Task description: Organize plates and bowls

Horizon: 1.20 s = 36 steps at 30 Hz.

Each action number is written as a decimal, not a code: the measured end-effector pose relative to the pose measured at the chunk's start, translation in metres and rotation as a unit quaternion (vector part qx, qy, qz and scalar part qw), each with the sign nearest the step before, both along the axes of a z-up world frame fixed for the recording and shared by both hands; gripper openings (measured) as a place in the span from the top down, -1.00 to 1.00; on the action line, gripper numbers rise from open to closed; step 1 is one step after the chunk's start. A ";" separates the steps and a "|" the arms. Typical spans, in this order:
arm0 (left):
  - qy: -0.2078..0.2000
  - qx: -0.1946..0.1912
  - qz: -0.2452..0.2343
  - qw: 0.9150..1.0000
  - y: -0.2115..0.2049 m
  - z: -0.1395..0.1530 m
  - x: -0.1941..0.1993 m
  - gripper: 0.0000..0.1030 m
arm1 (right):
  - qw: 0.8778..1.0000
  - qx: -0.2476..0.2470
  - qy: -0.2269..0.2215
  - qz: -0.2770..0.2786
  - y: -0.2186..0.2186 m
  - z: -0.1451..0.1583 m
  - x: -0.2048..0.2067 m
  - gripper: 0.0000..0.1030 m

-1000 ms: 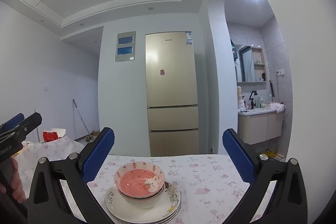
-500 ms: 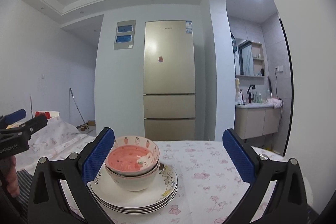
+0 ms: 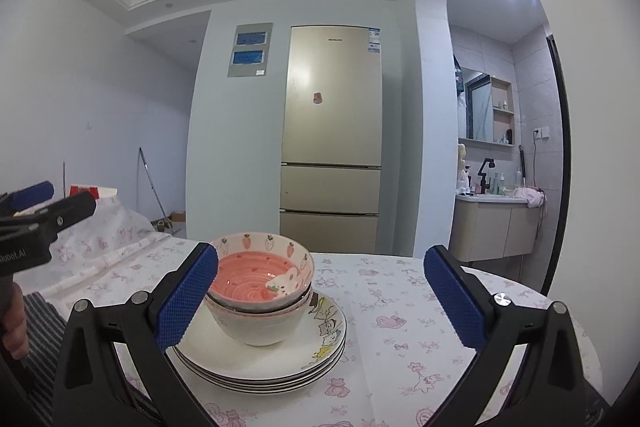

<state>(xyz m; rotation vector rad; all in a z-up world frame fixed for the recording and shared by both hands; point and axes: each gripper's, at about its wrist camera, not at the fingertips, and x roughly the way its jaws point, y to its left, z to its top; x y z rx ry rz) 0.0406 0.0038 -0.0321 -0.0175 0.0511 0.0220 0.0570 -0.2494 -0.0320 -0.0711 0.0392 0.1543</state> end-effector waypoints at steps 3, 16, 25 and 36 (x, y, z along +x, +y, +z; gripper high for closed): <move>0.004 0.005 0.000 1.000 -0.002 0.000 0.002 -1.00 | 1.000 -0.002 -0.002 -0.001 0.001 0.000 0.000 -1.00; 0.018 0.006 -0.009 1.000 -0.004 -0.002 0.008 -1.00 | 1.000 0.015 -0.014 -0.004 -0.004 0.000 -0.004 -1.00; 0.015 0.006 -0.008 1.000 -0.004 -0.001 0.007 -1.00 | 1.000 0.016 -0.015 -0.004 -0.004 0.000 -0.003 -1.00; 0.014 0.005 -0.005 1.000 -0.005 0.001 0.006 -1.00 | 1.000 0.019 -0.016 -0.005 -0.006 -0.002 -0.004 -1.00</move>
